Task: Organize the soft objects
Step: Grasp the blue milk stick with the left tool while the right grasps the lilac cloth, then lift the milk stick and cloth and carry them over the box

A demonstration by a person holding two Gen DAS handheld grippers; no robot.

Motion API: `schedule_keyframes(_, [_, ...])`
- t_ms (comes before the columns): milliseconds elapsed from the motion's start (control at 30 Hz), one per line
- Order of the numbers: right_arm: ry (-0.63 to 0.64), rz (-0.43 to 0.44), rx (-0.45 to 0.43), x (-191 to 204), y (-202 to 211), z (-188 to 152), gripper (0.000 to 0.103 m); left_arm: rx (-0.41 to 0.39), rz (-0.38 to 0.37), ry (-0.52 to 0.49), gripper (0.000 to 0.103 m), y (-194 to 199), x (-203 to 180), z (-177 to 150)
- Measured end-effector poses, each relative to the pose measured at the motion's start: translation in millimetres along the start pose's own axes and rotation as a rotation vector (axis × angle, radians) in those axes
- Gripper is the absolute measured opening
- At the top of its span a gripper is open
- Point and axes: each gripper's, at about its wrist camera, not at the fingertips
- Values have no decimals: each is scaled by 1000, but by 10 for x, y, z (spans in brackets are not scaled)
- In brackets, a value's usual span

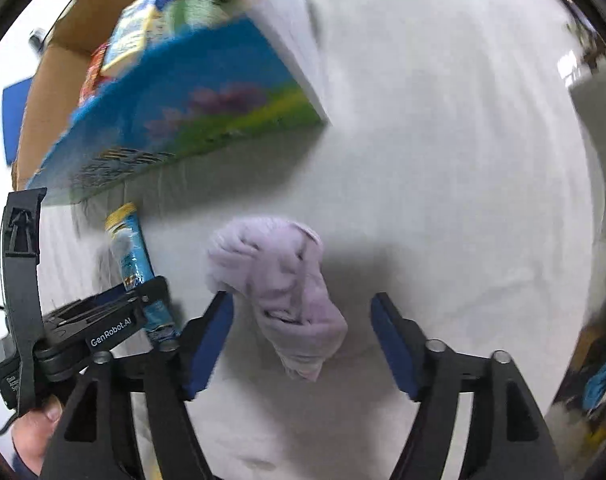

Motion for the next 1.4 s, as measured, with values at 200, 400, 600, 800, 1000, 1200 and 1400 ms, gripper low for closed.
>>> schedule_keyframes(200, [135, -105, 108, 298, -302, 235, 76, -13, -9, -34, 30, -80, 247, -138])
schedule_keyframes(400, [51, -155, 140, 330, -471, 209, 40, -22, -8, -89, 28, -94, 210, -101])
schedule_keyframes(600, [-19, -121, 91, 410, -180, 27, 39, -78, -20, -90, 21, 73, 214, -277])
schedule_keyframes(800, [-25, -60, 38, 556, 234, -114, 39, -161, -67, -81, 21, 455, 361, -445])
schedule_keyframes(1000, [22, -9, -15, 825, 683, -279, 39, -274, -108, -53, 21, 1028, 617, -639])
schedule_keyframes(1200, [77, 43, -80, 1295, 1036, -366, 39, -364, -128, -41, 21, 1630, 907, -688])
schedule_keyframes(1400, [114, 89, -148, 1593, 1426, -433, 39, -425, -158, -30, 21, 2092, 1026, -601])
Point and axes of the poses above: each gripper's, at about its wrist camera, not at the fingertips, and y roughly against the way its jaws point, x to its left, z to its top, and after that the axes turned 11 degrees about z, right-handed
